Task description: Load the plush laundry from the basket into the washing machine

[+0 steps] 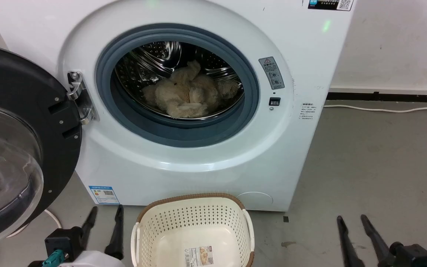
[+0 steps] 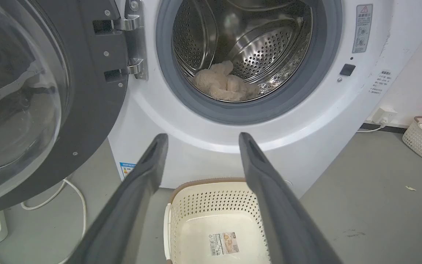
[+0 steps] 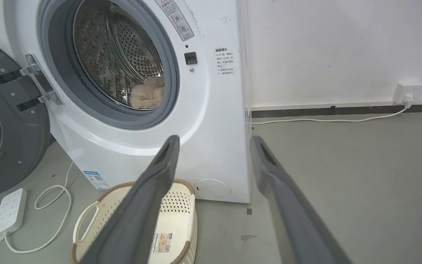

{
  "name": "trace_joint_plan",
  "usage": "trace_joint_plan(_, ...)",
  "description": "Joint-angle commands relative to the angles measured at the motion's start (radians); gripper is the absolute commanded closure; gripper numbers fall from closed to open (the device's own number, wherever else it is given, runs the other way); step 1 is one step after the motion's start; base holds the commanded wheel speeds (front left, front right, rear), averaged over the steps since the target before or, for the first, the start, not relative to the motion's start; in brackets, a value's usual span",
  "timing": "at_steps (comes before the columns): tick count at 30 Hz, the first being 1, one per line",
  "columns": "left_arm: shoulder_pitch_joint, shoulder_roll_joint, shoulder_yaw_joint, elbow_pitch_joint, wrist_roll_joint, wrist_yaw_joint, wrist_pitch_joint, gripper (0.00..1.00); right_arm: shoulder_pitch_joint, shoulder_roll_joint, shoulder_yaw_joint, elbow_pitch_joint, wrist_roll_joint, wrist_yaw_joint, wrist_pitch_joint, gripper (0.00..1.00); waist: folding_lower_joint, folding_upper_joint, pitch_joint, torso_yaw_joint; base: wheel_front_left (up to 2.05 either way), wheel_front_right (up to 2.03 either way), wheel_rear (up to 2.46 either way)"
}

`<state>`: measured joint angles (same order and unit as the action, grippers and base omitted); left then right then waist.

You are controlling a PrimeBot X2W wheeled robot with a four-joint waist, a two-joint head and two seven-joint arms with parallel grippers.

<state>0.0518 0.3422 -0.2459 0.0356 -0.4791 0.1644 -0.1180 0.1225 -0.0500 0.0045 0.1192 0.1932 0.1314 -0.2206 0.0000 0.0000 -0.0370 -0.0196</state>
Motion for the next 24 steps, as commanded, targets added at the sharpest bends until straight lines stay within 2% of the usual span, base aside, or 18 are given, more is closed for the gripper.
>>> trace_joint_plan(1, 0.000, -0.001, 0.000, 0.000, 0.000, 0.000, 0.000, 1.00, 0.000, 0.000, 0.000, 0.000, 0.000, 0.000, 0.000, 1.00, 0.0000, 0.0000, 0.000, 0.000, 0.00, 0.00, 0.00)
trace_joint_plan(24, -0.008, -0.049, 0.039, -0.006, 0.076, -0.026, 0.019, 1.00, -0.019, 0.000, -0.001, -0.019, -0.031, 0.000, 0.035, 1.00, 0.0000, 0.0000, 0.006, 0.003, 0.00, 0.00, 0.00)
